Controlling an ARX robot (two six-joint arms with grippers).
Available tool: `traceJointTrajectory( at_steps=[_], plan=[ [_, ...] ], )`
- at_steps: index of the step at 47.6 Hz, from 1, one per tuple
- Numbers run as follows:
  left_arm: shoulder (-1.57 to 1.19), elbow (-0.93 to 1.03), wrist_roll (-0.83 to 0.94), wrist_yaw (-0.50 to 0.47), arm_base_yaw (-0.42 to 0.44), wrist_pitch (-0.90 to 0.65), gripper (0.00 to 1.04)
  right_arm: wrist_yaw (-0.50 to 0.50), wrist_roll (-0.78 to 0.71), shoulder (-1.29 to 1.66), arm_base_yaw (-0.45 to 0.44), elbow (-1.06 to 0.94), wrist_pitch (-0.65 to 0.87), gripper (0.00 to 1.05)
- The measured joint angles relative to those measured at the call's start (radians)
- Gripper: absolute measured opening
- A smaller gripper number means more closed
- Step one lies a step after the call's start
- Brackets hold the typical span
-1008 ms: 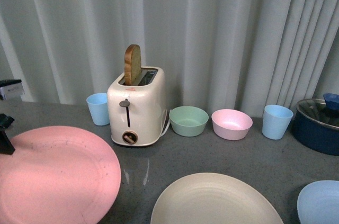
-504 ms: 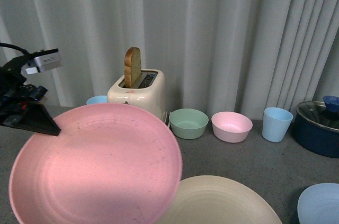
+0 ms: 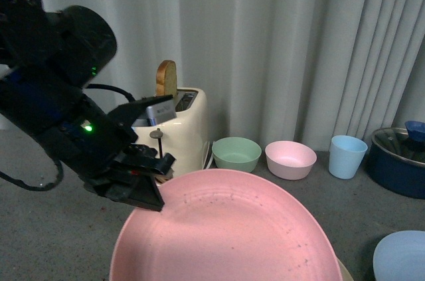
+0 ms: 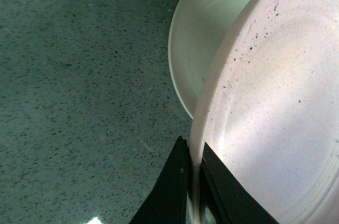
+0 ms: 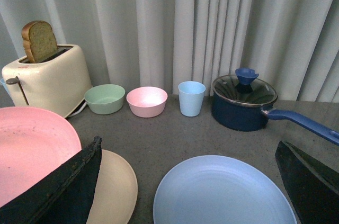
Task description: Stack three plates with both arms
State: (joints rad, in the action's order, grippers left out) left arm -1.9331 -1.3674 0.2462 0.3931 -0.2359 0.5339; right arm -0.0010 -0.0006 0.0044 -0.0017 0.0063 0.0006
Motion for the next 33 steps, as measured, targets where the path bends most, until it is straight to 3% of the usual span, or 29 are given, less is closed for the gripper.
traceJointTrajectory(
  at_steps=[16,33],
  plan=[
    [-0.153,-0.193,-0.075,-0.072,-0.121,0.048,0.04,0.000,0.000,0.000,0.000,0.000,0.000,0.97],
    [-0.290,-0.323,-0.075,-0.105,-0.147,0.060,0.04,0.000,0.000,0.000,0.000,0.000,0.000,0.97]
  ],
)
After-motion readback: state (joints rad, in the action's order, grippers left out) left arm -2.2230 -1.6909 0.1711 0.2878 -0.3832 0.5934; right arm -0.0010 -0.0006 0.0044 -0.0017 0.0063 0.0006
